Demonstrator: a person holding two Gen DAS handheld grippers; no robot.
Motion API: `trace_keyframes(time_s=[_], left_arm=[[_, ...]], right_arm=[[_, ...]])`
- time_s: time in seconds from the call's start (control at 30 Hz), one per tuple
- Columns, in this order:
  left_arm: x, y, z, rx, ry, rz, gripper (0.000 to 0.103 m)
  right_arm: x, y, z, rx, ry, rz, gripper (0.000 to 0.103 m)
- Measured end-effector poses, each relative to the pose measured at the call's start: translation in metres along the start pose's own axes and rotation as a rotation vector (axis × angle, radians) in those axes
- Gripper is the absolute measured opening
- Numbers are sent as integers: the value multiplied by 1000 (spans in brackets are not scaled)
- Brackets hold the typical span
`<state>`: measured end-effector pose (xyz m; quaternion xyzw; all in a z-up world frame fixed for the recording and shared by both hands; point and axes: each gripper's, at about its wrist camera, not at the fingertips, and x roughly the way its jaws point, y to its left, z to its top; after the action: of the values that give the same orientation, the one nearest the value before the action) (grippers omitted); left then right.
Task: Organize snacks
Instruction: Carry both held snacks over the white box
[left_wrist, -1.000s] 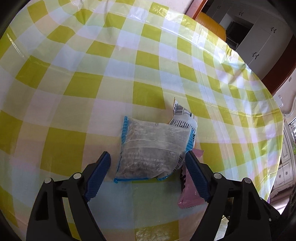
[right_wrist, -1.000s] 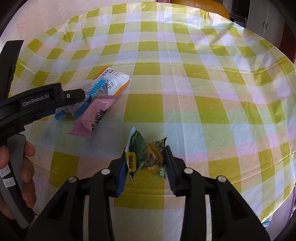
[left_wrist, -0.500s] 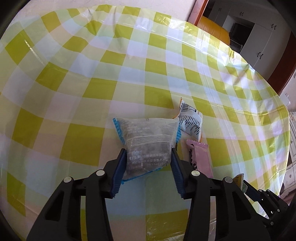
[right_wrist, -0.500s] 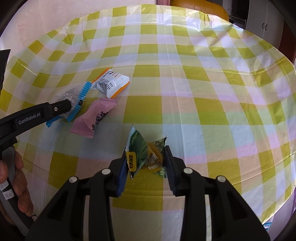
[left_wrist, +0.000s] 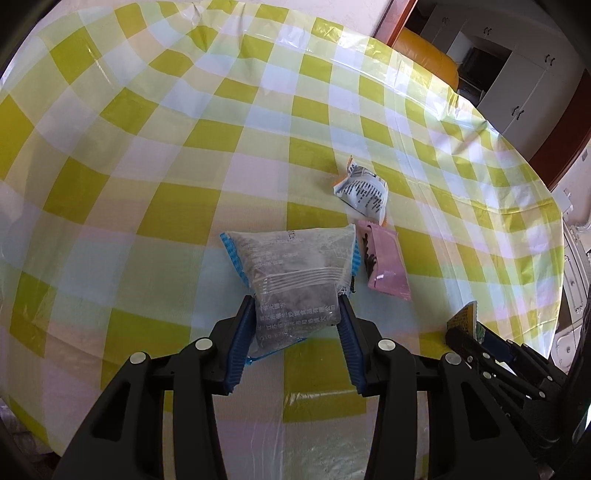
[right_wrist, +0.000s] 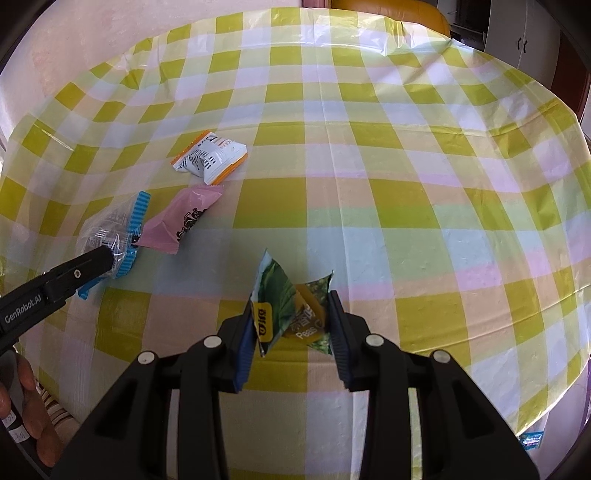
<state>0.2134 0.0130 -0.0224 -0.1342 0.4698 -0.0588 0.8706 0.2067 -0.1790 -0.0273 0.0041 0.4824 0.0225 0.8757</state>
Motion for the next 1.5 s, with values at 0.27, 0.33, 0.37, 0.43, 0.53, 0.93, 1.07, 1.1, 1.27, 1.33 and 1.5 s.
trace_keyframes(time_s=[0.27, 0.33, 0.37, 0.43, 0.53, 0.93, 1.07, 1.1, 1.27, 1.33, 1.5], left_arm=[[-22, -7, -24, -3, 12, -22, 43], [-27, -11, -28, 3, 11, -25, 43], [-29, -13, -30, 7, 12, -28, 43], [-33, -18, -34, 19, 12, -33, 43], [-37, -29, -38, 40, 13, -41, 43], [-38, -87, -51, 138, 33, -93, 42], [-34, -116, -59, 192, 50, -122, 42], [-33, -124, -61, 207, 54, -129, 42], [-29, -164, -71, 283, 73, -160, 42], [-28, -180, -76, 312, 81, -175, 42], [-25, -221, -91, 400, 103, -216, 42]], right_arm=[[-14, -7, -7, 3, -12, 5, 36], [-18, -10, -9, 6, -13, 5, 36], [-20, -12, -10, 8, -15, 2, 36], [-24, -17, -13, 12, -18, -3, 36], [-30, -28, -18, 29, -18, -9, 36], [-58, -79, -37, 106, -37, -24, 36], [-68, -105, -46, 151, -47, -34, 36], [-70, -112, -48, 162, -50, -38, 36], [-84, -147, -60, 218, -68, -65, 36], [-89, -163, -65, 241, -71, -80, 36], [-97, -208, -83, 309, -71, -140, 36]])
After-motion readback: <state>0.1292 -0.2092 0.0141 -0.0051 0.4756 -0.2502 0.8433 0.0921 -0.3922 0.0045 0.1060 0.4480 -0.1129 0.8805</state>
